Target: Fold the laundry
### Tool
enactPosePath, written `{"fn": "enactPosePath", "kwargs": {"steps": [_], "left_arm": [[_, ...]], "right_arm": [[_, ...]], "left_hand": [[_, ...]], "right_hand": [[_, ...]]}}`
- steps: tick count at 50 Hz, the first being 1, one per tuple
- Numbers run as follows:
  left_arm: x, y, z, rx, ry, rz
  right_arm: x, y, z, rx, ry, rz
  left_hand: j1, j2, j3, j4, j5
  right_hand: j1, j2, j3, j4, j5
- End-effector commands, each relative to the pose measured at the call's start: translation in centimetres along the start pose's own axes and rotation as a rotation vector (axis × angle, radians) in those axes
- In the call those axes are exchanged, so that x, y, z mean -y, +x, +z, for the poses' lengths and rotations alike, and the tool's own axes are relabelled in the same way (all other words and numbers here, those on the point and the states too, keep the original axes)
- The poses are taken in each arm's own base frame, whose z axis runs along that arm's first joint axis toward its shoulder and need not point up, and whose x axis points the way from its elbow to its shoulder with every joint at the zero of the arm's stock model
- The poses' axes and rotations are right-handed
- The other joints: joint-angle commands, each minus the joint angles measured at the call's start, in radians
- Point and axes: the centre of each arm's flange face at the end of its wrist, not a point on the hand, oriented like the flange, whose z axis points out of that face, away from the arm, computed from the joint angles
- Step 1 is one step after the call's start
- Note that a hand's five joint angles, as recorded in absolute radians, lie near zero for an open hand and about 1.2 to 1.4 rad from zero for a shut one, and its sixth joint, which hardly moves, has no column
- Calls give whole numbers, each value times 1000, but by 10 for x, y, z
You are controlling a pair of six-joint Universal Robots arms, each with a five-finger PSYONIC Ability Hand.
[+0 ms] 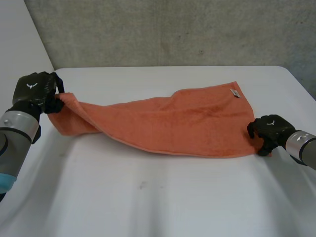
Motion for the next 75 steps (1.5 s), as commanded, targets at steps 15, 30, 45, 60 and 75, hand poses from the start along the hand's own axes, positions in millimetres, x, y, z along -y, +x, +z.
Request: {"fn": "enactPosePath", "kwargs": {"steps": [15,30,45,60,75], "left_arm": [[0,2,-1,-5,-1,-2],[-1,2,-2,-6,-9,-3],[11,3,-29,-12,-155,-21],[-6,12,-85,-109,-403,-38],[-33,4,-26,-87,-328,5]], "right_arm": [[7,9,12,-50,25,-22],[12,8,15,-54,18,-6],[76,36,-95,-167,-144,-82],[53,24,-140,-86,-394,-206],[48,49,-53,-206,-143,-112]], "left_hand": [[293,196,205,201,261],[293,196,205,201,261],[293,196,205,201,261],[293,196,205,201,261],[293,196,205,201,261]], "right_hand": [[318,215,213,215,246],[798,696,694,696,727],[798,696,694,696,727],[798,696,694,696,727],[798,696,694,696,727]]}}
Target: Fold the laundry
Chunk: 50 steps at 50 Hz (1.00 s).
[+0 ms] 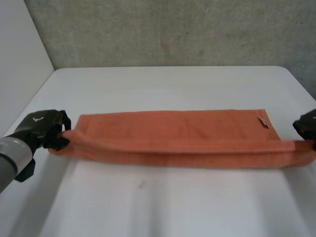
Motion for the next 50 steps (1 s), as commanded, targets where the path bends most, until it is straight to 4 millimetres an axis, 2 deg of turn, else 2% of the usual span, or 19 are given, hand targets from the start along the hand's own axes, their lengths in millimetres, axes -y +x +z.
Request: {"fn": "enactPosePath", "kwargs": {"steps": [1,8,10,11,12,16,17,20,25,26,27,29,30,36,38,42,44,46,50], "left_arm": [[-8,-8,54,23,40,17],[-17,-9,89,85,48,24],[-17,-9,93,86,54,24],[-17,-9,93,86,54,24],[-17,-9,108,86,82,29],[-18,-2,125,71,107,42],[-18,-1,128,69,110,43],[-20,1,136,68,113,47],[-22,2,150,93,122,54],[-22,2,152,93,122,54],[-22,4,154,91,127,60],[-22,7,154,84,128,67],[-21,10,153,76,132,69],[-13,20,150,64,163,77],[-5,18,147,72,185,77],[10,18,140,75,218,78],[20,17,134,78,241,80],[21,17,132,78,243,80],[36,19,113,72,277,87]], "right_arm": [[14,6,71,-75,154,121],[23,0,118,-94,207,114],[24,-1,123,-95,210,114],[28,-5,137,-106,220,109],[29,-7,141,-110,225,108],[35,-12,158,-132,248,91],[35,-12,158,-132,249,91],[38,-16,183,-155,278,75],[45,-27,199,-156,303,64],[46,-27,200,-161,307,63],[49,-26,201,-173,310,61],[51,-24,201,-189,308,62],[53,-23,201,-210,306,67],[57,-6,202,-311,345,174],[62,-1,198,-327,369,206],[74,18,173,-343,413,284],[76,19,165,-337,418,295],[77,18,154,-318,421,298],[80,12,133,-263,434,284]], "left_hand": [[293,196,205,201,261],[293,196,205,201,261],[293,196,205,201,261],[293,196,205,201,261],[293,196,205,201,261],[293,196,205,201,261],[293,196,205,201,261],[293,196,205,201,261],[293,196,205,201,261],[273,176,185,181,241],[130,33,42,39,99],[-198,-295,-286,-290,-230],[-493,-590,-581,-585,-525],[-602,-699,-690,-694,-633],[-623,-720,-710,-714,-654],[-649,-746,-737,-741,-681],[-649,-746,-737,-741,-681],[-649,-746,-737,-741,-681],[-614,-711,-702,-706,-646]], "right_hand": [[433,226,218,205,246],[433,226,218,205,246],[433,226,218,205,246],[433,226,218,205,246],[433,226,218,205,246],[433,226,218,205,246],[433,226,218,205,246],[433,226,218,205,246],[433,226,218,205,246],[433,226,218,205,246],[277,70,62,49,90],[-327,-533,-541,-555,-514],[-539,-745,-753,-767,-726],[-789,-995,-1003,-1017,-976],[-789,-995,-1003,-1017,-976],[-789,-995,-1003,-1017,-976],[-789,-995,-1003,-1017,-976],[-789,-995,-1003,-1017,-976],[-747,-953,-961,-975,-934]]}}
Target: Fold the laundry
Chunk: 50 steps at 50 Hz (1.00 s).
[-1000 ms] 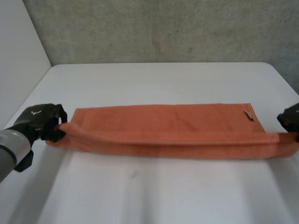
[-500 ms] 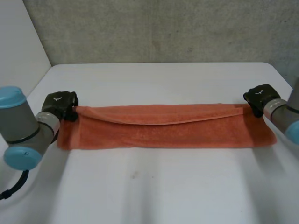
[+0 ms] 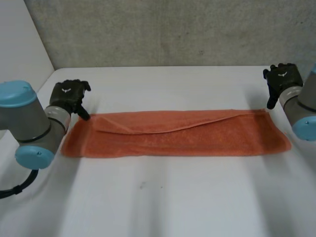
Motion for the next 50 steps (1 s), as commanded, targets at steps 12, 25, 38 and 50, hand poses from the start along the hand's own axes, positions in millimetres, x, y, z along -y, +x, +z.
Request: {"fn": "enactPosePath", "kwargs": {"steps": [12,25,38,50], "left_arm": [[24,4,-48,-84,-84,-4],[-19,29,-43,-221,-245,127],[-30,34,-19,-225,-239,137],[-36,34,7,-215,-210,140]], "right_arm": [[8,-28,-79,364,-126,78],[-14,-65,-74,590,-226,219],[-9,-92,-48,607,-174,274],[-13,-96,-16,481,-140,246]], "left_hand": [[434,444,441,455,461],[417,426,423,437,443],[376,385,382,396,402],[-3,6,3,17,23]], "right_hand": [[803,790,796,775,768],[1053,1040,1046,1024,1018],[1032,1019,1025,1004,998],[-26,-39,-33,-54,-61]]}}
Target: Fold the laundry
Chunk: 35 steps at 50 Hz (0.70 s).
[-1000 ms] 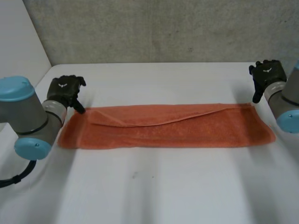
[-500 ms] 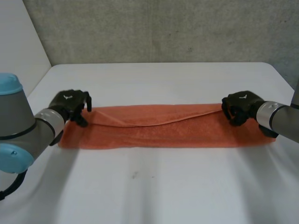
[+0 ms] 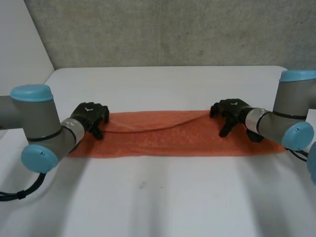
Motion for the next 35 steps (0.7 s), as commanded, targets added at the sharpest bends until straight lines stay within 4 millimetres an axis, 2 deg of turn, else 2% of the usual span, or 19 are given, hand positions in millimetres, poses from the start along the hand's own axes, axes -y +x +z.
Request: {"fn": "enactPosePath", "kwargs": {"steps": [1,8,15,19,21,24,31,32,35], "left_arm": [[4,-6,17,20,30,5],[18,-20,24,111,69,9],[24,-21,10,129,68,12],[21,-18,-1,128,55,15],[26,-19,-7,140,80,20],[28,-21,-8,152,100,24],[28,-30,-12,171,90,30],[29,-30,-20,170,87,24],[29,-29,-28,165,84,20]], "right_arm": [[4,15,13,-104,24,-23],[19,23,13,-148,70,-1],[28,24,2,-148,75,36],[37,21,-15,-149,66,37],[44,18,-29,-148,68,30],[48,24,-48,-169,64,23],[39,37,-89,-218,50,-31],[35,38,-97,-222,48,-51],[22,42,-110,-240,33,-75]], "left_hand": [[-299,-300,-303,-296,-297],[-318,-319,-321,-315,-316],[-388,-389,-392,-385,-386],[-394,-395,-398,-391,-392],[-394,-395,-398,-391,-392],[-394,-395,-398,-391,-392],[-403,-404,-407,-400,-401],[-406,-407,-409,-403,-404],[-406,-407,-410,-403,-404]], "right_hand": [[-241,-313,-312,-311,-316],[-241,-313,-312,-311,-316],[-241,-313,-312,-311,-316],[-241,-313,-312,-311,-316],[-241,-313,-312,-311,-316],[-241,-313,-312,-311,-316],[-196,-268,-267,-266,-271],[-172,-244,-243,-242,-248],[-163,-235,-234,-233,-239]]}}
